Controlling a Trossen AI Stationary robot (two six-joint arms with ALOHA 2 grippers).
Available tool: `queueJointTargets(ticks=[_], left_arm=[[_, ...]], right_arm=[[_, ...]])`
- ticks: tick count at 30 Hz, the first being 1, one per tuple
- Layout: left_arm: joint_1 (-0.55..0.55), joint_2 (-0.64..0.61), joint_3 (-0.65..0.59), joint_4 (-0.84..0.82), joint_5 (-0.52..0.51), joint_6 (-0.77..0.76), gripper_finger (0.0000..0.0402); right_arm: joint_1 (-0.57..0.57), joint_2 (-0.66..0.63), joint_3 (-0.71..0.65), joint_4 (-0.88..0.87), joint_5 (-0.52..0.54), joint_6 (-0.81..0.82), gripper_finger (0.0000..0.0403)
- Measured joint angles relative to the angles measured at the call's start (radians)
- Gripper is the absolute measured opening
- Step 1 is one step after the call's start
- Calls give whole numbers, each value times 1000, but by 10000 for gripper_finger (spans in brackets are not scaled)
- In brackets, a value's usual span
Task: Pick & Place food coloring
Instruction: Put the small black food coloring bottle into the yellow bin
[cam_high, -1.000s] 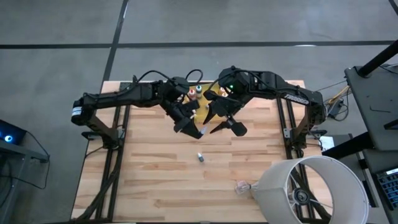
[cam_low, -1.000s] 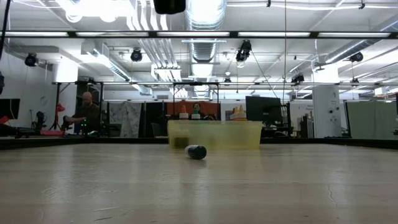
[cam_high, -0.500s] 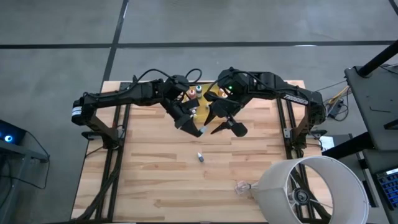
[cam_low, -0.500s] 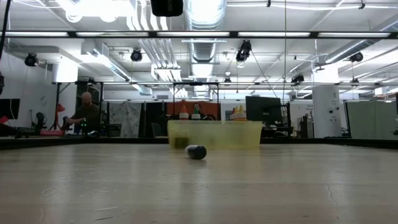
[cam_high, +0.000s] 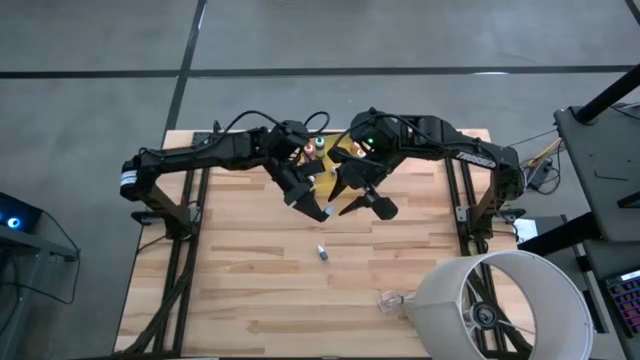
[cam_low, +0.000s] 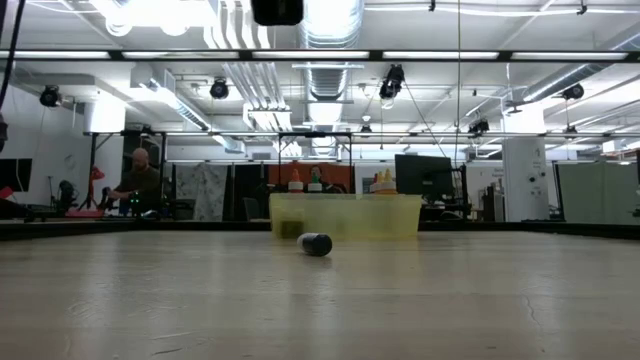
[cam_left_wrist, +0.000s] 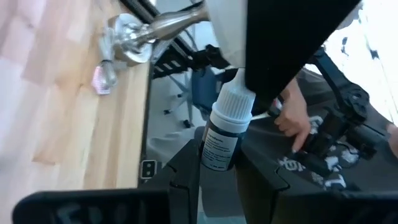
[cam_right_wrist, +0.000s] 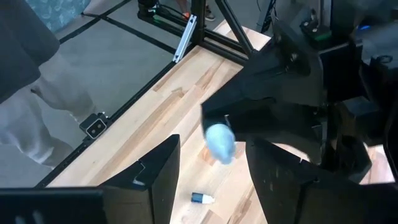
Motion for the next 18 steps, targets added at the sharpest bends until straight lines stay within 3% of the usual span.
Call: queueJointTargets(ticks=[18], left_arm=[[6,30,31,8,33,16,63]], right_arm=[[0,0,0,-21,1,11,173]])
